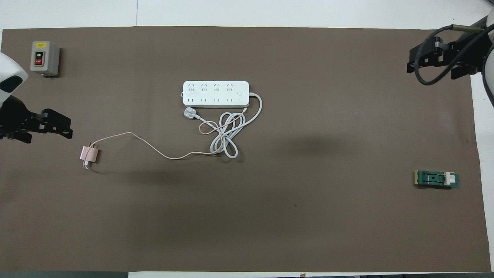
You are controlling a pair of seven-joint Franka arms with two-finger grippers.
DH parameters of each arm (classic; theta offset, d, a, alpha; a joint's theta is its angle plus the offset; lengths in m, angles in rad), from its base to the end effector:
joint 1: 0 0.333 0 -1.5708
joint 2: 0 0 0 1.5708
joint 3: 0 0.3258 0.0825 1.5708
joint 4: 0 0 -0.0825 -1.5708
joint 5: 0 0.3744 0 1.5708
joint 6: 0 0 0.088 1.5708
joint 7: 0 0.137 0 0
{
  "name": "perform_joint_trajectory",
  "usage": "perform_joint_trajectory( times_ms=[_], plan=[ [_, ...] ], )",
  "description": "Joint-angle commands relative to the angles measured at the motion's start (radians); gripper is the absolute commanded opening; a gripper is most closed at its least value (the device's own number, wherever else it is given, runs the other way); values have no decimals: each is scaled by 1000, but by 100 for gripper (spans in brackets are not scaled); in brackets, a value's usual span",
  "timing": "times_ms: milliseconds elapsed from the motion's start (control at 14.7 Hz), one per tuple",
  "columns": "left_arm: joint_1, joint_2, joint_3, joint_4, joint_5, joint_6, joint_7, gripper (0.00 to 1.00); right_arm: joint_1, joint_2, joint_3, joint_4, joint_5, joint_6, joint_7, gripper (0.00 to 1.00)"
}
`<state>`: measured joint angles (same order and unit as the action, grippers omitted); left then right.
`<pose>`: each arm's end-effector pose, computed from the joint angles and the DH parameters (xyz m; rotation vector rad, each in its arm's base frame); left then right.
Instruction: Unplug charger and place it aside
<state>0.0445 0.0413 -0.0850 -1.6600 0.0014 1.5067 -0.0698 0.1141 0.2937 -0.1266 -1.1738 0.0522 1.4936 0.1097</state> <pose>0.5372 -0.0208 0.5368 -3.1179 -0.0452 0.3038 0.6282 0.0131 0.6081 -3.1196 0.1742 -0.0428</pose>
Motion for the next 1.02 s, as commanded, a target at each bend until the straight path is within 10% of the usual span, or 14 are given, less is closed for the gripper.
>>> perform_joint_trajectory(
  times_ms=[0, 613, 953],
  plan=[
    [-41, -64, 34, -93, -12, 27, 25, 100, -4, -112, 12, -121, -66, 7, -134, 100],
    [-81, -44, 79, -57, -44, 107, 30, 100, -109, -353, 45, -423, -80, 8, -225, 100],
    [-81, -58, 77, -55, -57, 115, 28, 100, -200, -354, 142, -422, -81, 22, -216, 100]
  ],
)
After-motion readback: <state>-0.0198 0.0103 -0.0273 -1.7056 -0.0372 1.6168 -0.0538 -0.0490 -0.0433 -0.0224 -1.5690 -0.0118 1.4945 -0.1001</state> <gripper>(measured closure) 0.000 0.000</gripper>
